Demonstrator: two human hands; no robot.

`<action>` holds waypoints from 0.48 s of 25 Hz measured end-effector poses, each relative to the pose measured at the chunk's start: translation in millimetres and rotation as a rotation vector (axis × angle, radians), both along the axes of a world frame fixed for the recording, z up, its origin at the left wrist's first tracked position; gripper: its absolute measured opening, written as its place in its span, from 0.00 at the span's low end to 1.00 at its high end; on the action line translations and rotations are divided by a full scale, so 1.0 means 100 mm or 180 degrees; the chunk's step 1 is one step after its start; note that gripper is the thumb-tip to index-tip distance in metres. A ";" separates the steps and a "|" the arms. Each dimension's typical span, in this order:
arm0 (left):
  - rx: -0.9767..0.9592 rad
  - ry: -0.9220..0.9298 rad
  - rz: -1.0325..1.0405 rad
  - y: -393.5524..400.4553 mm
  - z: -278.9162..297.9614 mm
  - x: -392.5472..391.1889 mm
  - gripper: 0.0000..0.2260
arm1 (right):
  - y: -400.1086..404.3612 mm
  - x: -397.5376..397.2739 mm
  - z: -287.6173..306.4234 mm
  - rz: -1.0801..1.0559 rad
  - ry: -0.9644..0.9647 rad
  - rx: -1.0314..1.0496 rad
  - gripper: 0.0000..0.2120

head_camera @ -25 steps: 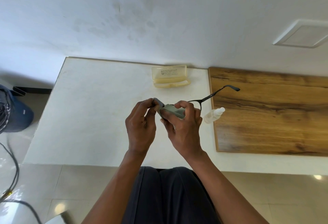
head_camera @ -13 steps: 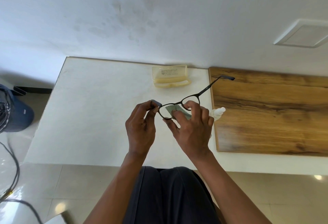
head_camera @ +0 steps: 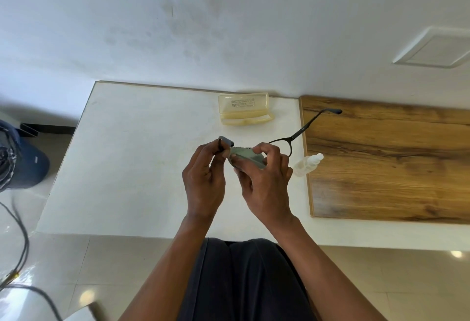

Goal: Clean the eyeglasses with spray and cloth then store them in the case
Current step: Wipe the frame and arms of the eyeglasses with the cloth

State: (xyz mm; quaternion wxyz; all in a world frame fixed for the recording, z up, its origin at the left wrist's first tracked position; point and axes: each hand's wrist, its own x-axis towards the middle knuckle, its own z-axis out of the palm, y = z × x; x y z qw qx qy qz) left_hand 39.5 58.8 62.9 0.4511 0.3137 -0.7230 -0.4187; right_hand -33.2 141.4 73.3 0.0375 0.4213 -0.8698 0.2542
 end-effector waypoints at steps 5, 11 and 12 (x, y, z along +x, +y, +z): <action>0.0142 -0.0031 0.0071 0.02 -0.03 0.02 0.07 | 0.03 -0.04 0.00 0.0054 0.0126 0.0035 0.11; 0.0009 -0.0048 -0.0007 -0.01 -0.05 0.02 0.07 | 0.08 -0.09 -0.03 -0.0146 0.0879 0.0311 0.13; -0.0021 -0.0074 -0.0018 -0.02 -0.07 0.01 0.07 | 0.08 -0.10 -0.04 -0.0202 0.0919 0.0384 0.13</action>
